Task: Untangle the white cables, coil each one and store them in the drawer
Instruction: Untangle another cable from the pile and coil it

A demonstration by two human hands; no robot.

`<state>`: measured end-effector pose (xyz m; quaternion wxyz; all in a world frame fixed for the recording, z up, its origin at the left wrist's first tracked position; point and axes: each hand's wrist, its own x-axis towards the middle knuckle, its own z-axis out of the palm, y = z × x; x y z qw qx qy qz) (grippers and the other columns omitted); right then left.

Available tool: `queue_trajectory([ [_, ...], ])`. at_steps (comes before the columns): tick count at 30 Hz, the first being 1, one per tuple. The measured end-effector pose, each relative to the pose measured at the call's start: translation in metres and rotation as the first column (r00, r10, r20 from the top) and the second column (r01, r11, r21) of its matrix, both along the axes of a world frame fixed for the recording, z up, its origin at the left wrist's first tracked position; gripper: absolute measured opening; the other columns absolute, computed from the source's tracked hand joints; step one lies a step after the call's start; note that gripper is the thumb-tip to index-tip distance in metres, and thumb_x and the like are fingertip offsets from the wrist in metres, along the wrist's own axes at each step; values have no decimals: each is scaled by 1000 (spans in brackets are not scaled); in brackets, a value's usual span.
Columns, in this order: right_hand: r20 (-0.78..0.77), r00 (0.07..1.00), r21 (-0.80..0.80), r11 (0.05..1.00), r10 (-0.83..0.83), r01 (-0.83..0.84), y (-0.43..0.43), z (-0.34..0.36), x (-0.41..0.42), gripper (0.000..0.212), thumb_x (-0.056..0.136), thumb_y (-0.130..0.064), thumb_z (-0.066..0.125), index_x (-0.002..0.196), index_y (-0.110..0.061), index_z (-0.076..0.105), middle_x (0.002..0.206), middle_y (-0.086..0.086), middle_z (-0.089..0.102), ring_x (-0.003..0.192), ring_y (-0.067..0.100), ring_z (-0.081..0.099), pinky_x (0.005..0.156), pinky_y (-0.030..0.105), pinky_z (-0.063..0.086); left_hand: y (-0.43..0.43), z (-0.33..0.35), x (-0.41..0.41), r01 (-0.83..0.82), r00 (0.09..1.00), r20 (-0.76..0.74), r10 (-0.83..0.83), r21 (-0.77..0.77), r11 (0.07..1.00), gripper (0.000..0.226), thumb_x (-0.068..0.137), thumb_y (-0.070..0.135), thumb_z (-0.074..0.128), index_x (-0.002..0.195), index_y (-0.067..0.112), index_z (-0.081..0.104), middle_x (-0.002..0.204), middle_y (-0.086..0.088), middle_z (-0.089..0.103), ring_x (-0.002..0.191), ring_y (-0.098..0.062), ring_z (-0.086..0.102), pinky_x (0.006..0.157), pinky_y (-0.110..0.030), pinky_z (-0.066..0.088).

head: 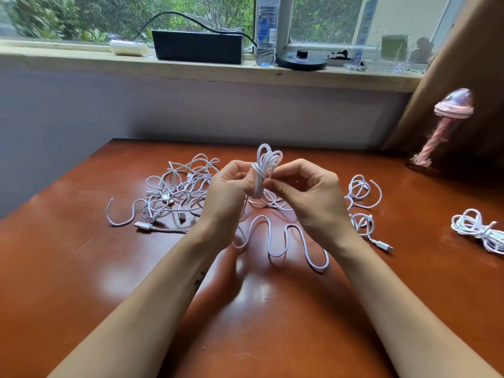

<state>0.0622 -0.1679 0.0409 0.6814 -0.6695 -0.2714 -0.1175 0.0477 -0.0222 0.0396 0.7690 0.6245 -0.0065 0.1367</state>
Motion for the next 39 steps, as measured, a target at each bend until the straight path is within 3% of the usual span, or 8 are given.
queue_trajectory([
  [7,60,996,-11,998,-69,70,2,0,-4,16,82,-5,81,90,-15,73,86,2,77,75,10,68,75,24,58,3,3,-1,-88,993,85,79,105,991,7,95,8,65,94,4,72,70,4,67,58,-1,56,58,-12,44],
  [11,45,995,9,996,-87,87,0,3,-3,14,83,-8,81,93,-15,74,90,6,77,74,16,69,75,34,59,3,3,-1,-114,987,130,91,180,977,14,97,13,67,99,3,77,77,4,73,70,-6,64,69,-21,52],
  [15,43,994,-23,995,-100,101,0,2,-3,14,82,-11,82,94,-13,74,88,5,76,68,14,66,69,29,58,4,3,-1,-111,989,115,90,190,976,14,95,16,69,101,6,78,83,-1,77,74,-7,67,72,-23,54],
  [21,119,987,-58,991,-110,117,1,1,-3,10,86,-15,80,92,-20,73,95,1,75,77,24,69,69,38,55,3,5,-1,-95,995,23,93,87,992,12,95,8,65,95,5,77,63,9,69,53,2,56,53,-11,42],
  [24,156,980,-75,988,-123,136,1,-1,-3,11,87,-12,78,93,-20,74,93,1,76,78,29,70,72,44,57,6,5,1,-72,997,-27,73,36,997,18,95,6,62,90,10,78,69,4,71,57,-3,58,58,-20,42],
  [31,226,967,-88,986,-119,142,2,-3,0,12,93,-3,70,100,-12,74,88,4,73,73,17,68,72,29,56,5,8,0,-22,999,-40,19,-64,998,30,88,-3,58,77,14,79,72,-2,72,61,-8,59,58,-21,40],
  [36,232,966,-127,981,-115,147,0,-1,0,11,91,-9,74,100,-15,77,93,2,72,78,17,70,73,39,58,9,8,1,16,999,-36,-19,-72,997,35,83,-4,56,65,15,79,80,-2,74,76,-15,59,72,-24,45],
  [39,247,962,-140,978,-117,154,0,0,1,11,90,-10,76,100,-12,79,93,3,70,78,19,69,71,42,57,9,8,1,33,999,-34,-36,-104,994,39,85,-8,53,65,14,79,78,-3,73,71,-13,59,69,-22,46],
])
